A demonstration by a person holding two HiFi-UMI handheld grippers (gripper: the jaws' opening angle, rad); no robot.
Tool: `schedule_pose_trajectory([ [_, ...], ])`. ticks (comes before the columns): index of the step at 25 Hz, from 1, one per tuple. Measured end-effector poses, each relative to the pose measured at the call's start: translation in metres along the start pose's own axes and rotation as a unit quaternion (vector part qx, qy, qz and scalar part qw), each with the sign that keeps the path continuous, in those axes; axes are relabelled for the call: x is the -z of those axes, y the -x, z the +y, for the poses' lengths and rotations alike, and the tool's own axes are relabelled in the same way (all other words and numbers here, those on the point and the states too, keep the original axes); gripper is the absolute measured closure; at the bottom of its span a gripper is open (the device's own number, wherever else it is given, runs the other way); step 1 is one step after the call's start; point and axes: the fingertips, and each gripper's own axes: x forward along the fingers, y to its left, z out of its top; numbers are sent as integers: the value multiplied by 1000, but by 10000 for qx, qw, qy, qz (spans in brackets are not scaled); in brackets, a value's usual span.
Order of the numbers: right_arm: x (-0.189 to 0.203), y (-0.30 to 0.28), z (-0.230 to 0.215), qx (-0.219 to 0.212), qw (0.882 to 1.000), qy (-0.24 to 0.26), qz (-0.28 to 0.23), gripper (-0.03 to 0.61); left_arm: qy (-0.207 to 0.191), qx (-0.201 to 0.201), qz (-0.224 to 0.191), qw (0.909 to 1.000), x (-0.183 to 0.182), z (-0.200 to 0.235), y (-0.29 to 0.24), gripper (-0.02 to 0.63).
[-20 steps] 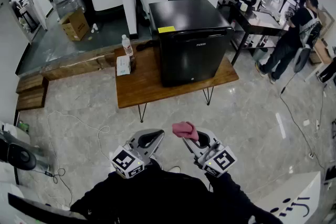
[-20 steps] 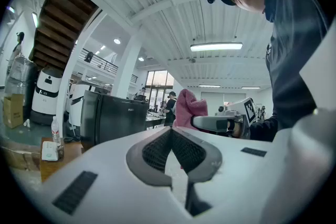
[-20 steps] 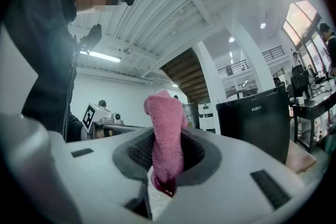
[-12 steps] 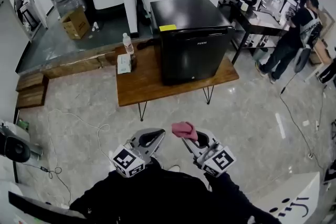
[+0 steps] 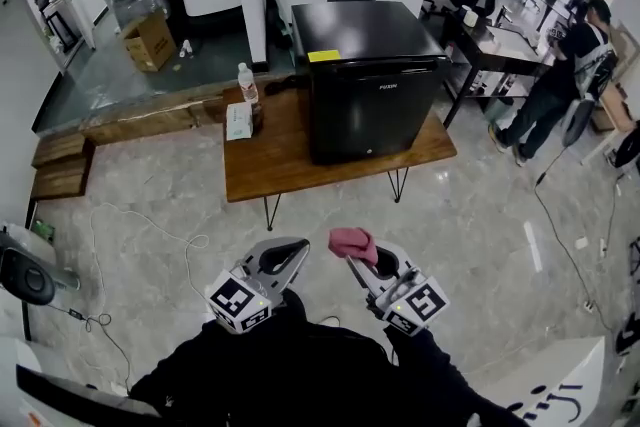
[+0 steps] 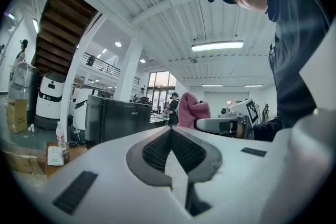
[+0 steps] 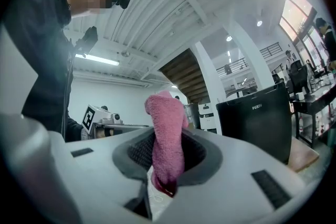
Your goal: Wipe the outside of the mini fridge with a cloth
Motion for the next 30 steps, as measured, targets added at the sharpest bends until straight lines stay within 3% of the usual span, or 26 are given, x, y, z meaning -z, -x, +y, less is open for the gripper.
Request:
schedule_pose_trajectory([
  [7, 5, -34, -27, -46, 9993, 300, 224, 491, -35, -217, 97, 9997, 2, 44, -15, 607],
  [11, 7, -77, -58, -39, 9986, 444, 275, 489, -24, -261, 74, 9996, 0, 95, -36, 607],
  [17, -26, -149, -120, 26, 9954, 868, 402, 489, -172, -392, -159, 9990, -25, 185, -81, 607],
  [25, -103, -280, -201, 367, 9766, 2007, 685, 491, -294, -517, -581, 9965, -94, 331, -109, 607],
  [30, -138, -337, -240, 430, 9559, 2588, 1318, 491, -293, -488, -680, 9961, -121, 393, -126, 606],
])
